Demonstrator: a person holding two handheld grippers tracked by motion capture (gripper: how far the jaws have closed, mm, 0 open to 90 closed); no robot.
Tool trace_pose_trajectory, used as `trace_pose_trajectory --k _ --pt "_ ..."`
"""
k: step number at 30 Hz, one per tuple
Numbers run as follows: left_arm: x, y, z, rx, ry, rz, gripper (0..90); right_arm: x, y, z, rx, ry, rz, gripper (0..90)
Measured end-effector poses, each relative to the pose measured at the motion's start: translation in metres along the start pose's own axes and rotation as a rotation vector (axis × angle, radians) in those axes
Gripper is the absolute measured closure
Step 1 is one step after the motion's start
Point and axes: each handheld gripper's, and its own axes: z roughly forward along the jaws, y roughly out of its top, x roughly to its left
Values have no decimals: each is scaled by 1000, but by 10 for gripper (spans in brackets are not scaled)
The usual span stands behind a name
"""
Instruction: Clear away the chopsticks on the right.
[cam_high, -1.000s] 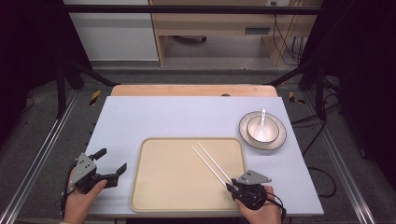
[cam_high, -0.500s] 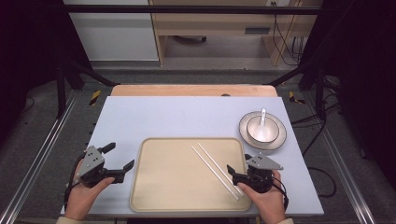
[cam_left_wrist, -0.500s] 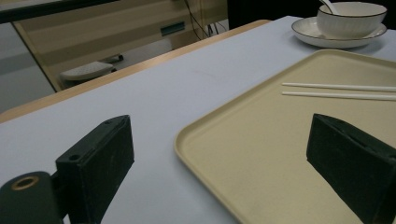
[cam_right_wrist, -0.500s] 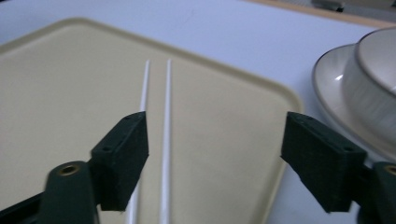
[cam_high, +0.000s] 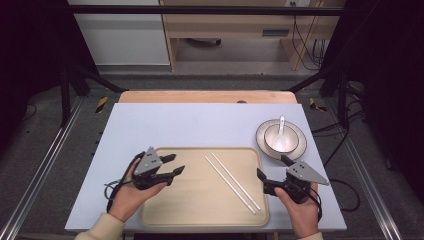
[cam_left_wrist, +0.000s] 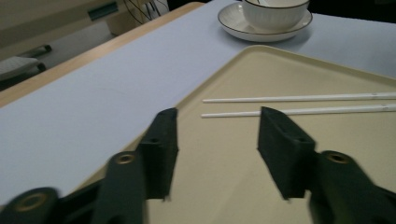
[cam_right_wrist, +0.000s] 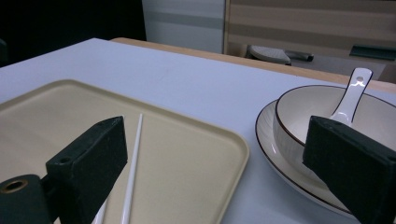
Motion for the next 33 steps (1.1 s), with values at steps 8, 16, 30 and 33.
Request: trace_pose_trajectory --k 8,16,30,33 --pt "-14 3 41 91 -79 -28 824 0 -3 0 16 11 -11 60" --pt "-19 1 74 203 -108 -34 896 0 -3 2 10 13 -10 64" --pt "-9 4 109 285 -61 -24 896 0 -4 3 13 25 -17 60" --pt "-3 3 117 290 -51 -32 896 -1 -6 4 16 25 -12 62"
